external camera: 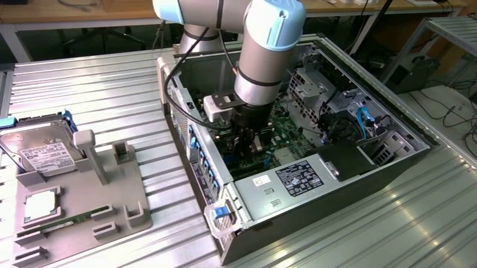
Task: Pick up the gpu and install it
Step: 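Insert the gpu into the slot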
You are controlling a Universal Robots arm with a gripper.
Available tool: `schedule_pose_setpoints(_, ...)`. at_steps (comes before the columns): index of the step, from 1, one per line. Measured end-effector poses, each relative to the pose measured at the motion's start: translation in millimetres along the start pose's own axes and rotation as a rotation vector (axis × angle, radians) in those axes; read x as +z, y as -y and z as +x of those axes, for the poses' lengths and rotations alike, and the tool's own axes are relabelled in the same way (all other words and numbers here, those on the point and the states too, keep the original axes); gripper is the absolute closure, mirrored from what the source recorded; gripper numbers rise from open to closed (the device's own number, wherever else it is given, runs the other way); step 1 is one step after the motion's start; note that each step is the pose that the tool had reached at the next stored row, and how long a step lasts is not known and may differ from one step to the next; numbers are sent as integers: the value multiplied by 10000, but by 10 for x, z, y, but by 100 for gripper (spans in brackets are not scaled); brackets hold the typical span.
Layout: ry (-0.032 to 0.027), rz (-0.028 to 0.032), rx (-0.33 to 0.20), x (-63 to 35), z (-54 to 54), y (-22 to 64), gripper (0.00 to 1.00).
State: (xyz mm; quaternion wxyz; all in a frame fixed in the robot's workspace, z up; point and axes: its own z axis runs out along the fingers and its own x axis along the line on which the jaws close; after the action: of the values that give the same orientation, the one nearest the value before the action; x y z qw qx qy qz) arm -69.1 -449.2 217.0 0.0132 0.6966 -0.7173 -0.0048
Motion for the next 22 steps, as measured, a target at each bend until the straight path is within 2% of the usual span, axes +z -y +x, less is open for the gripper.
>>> schedule_pose_setpoints(17, 21, -4, 47, 18, 12, 1, 71)
schedule_pose_setpoints(20, 48, -4, 45, 26, 13, 1, 71)
schedule_pose_setpoints(22, 104, -2, 44, 23, 13, 1, 71)
